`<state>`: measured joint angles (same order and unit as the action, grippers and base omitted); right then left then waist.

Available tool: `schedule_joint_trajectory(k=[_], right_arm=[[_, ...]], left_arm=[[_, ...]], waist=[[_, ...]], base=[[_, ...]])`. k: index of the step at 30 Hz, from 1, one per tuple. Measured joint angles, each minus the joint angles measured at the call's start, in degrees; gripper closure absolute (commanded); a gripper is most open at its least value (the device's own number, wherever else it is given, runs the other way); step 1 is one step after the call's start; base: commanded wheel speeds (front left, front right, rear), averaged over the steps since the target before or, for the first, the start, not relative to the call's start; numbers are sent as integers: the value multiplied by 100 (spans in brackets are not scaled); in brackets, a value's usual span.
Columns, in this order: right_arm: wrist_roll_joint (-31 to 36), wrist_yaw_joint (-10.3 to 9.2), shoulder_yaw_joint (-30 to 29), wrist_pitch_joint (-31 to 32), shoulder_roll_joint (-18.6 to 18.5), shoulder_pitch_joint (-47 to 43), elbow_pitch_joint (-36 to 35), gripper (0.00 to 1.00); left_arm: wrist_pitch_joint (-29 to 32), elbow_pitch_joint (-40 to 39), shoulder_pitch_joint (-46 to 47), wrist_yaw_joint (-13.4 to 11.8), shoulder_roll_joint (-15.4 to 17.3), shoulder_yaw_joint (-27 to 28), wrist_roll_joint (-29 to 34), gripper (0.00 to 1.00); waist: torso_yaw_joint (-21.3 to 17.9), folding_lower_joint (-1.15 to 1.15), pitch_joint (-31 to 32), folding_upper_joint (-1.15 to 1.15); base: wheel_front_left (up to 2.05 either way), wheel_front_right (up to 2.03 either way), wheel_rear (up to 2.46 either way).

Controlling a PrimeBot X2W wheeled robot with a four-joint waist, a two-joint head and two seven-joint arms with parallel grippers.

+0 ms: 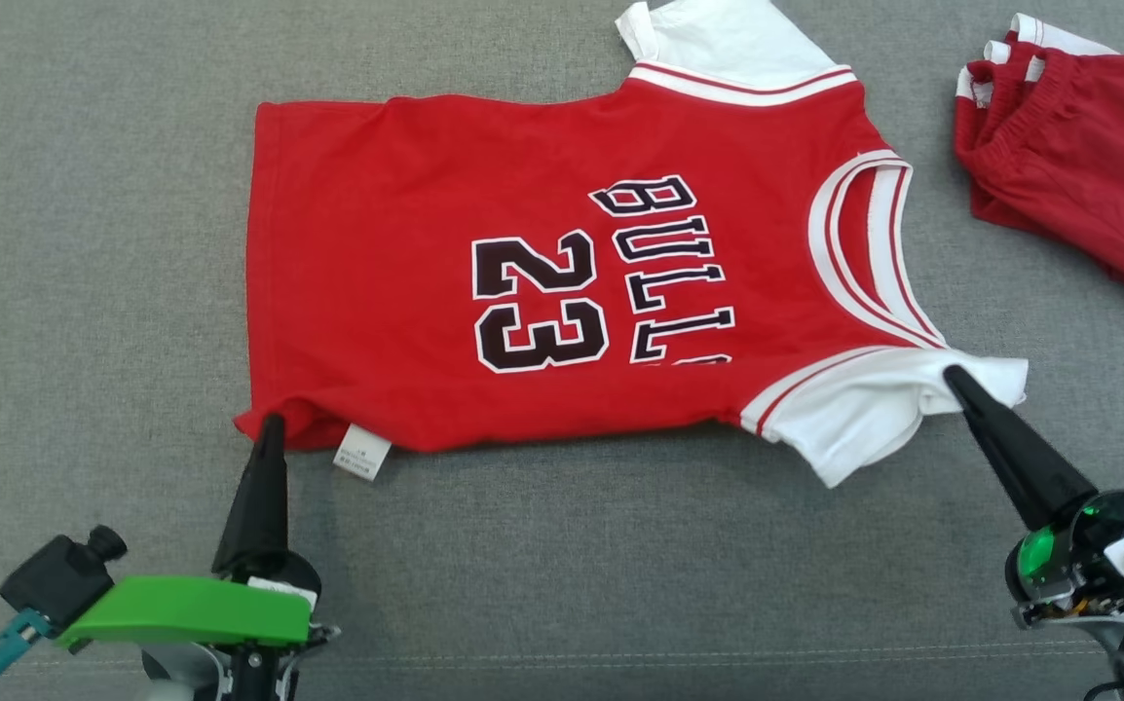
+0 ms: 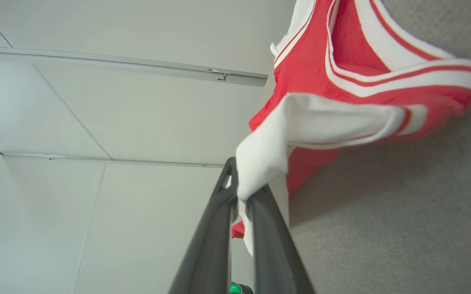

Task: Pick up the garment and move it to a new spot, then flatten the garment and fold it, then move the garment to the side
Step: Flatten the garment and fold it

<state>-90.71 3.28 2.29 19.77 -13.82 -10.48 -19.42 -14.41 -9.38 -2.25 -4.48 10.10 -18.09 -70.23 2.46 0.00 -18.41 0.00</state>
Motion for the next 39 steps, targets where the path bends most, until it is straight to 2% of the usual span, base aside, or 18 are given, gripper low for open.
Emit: schedule_joint_trajectory(k=[5, 6, 11, 15, 23, 31, 36, 39], right_arm=[[-113, -320, -304, -16, -34, 335, 0, 100], [-113, -320, -304, -16, -34, 335, 0, 100], [-85, -664, -430, -132, -66, 730, 115, 100], [29, -847, -422, -166, -87, 1107, 158, 100], [220, -945, -363, -237, -142, 1723, 454, 100], [303, -993, -118, -240, -101, 1942, 773, 100], [252, -987, 18, -145, -68, 1918, 867, 100], [126, -881, 20, -47, -56, 1808, 782, 100]], left_arm=[[34, -116, 294, -9, 165, 153, 45, 100], [34, -116, 294, -9, 165, 153, 45, 100], [153, -233, 605, -34, 204, 233, 47, 100], [249, -256, 885, -58, 215, 225, 57, 100], [450, -82, 1500, -59, 205, 58, 102, 100], [612, 236, 1873, -62, 153, -79, 137, 100], [593, 402, 1896, -60, 134, -60, 137, 100], [519, 421, 1874, -49, 134, 22, 137, 100]], waist=[[47, 0, -110, 0], [47, 0, -110, 0], [116, 0, -262, 0], [165, 0, -417, 0], [267, 0, -690, 0], [284, 0, -810, 0], [269, 0, -741, 0], [262, 0, -648, 0]], base=[[0, 0, 0], [0, 0, 0], [0, 0, 0], [0, 0, 0], [0, 0, 0], [0, 0, 0], [0, 0, 0], [0, 0, 0]])
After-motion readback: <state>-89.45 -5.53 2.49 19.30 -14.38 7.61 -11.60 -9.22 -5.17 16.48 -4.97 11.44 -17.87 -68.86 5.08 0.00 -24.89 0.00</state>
